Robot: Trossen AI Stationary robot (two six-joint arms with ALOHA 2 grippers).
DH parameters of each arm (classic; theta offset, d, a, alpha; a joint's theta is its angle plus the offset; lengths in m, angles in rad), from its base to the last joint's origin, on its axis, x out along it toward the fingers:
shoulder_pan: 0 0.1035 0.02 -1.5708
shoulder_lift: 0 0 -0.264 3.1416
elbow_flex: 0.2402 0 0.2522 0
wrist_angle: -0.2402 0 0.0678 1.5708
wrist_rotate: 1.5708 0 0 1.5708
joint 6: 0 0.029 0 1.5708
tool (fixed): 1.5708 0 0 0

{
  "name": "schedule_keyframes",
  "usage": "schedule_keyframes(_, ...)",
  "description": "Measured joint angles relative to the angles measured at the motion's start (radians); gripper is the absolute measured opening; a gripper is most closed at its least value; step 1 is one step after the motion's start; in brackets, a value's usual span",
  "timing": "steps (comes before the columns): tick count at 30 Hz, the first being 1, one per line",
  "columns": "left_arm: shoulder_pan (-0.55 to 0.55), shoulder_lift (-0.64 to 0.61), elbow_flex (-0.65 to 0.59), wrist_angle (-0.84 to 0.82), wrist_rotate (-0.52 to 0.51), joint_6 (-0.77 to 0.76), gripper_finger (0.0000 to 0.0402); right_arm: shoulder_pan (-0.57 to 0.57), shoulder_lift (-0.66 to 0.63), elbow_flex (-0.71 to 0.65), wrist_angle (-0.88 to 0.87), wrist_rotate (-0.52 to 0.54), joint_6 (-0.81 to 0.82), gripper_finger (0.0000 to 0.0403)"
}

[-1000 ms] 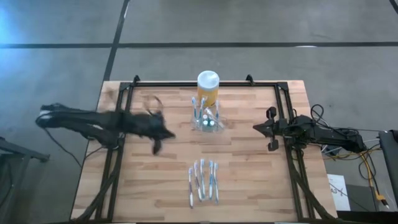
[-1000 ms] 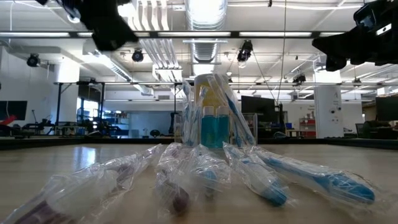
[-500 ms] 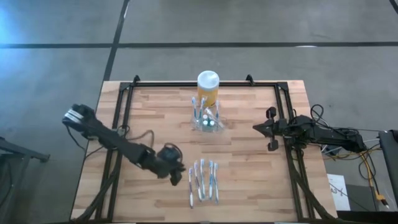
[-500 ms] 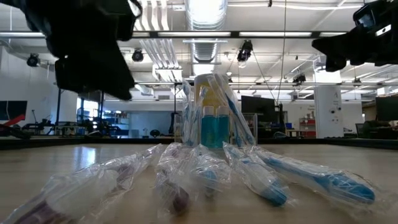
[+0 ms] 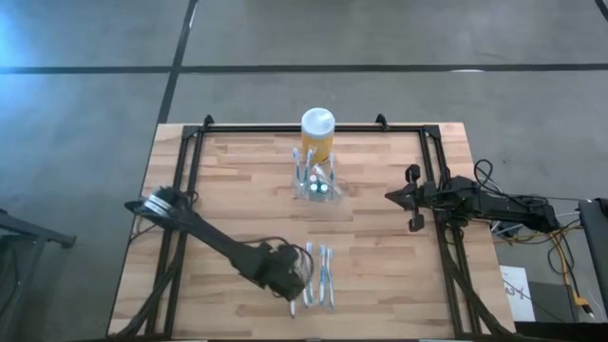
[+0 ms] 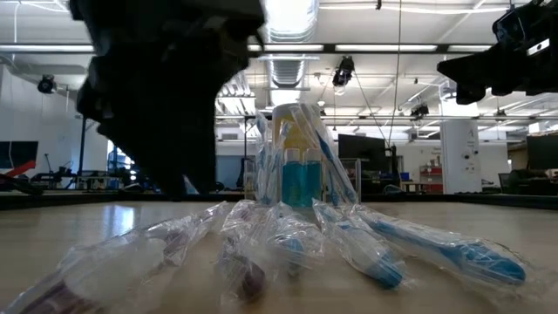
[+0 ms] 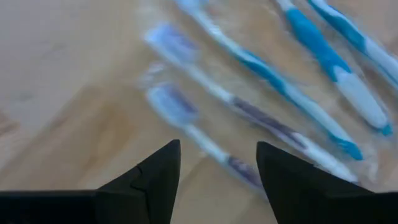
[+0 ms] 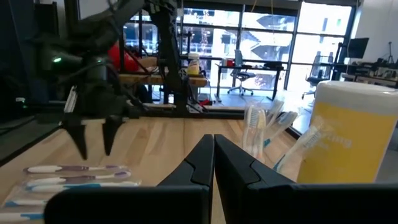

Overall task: Pick & Place toothbrushing station
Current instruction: Put the violet toothbrush into the transparent organizer

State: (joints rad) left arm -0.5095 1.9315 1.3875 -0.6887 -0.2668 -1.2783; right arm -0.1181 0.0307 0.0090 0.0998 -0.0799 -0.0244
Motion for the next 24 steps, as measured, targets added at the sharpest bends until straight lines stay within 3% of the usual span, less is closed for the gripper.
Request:
schedule_keyframes(5,0.007,0.125,0.187,-0.099,0.054,0.073,0.0214,0.000,0.000,0.000,-0.020,0.000,-0.001,0.0008)
schedule_keyframes(10,0.012,0.190,0.283,-0.267,0.068,0.072,0.0214,0.000,0.000,0.000,-0.023,-0.001,0.020,0.0008)
schedule_keyframes(24,0.011,0.183,0.232,-0.286,0.095,0.047,0.0214,0.000,0.012,0.000,-0.049,-0.002,0.077,0.0008)
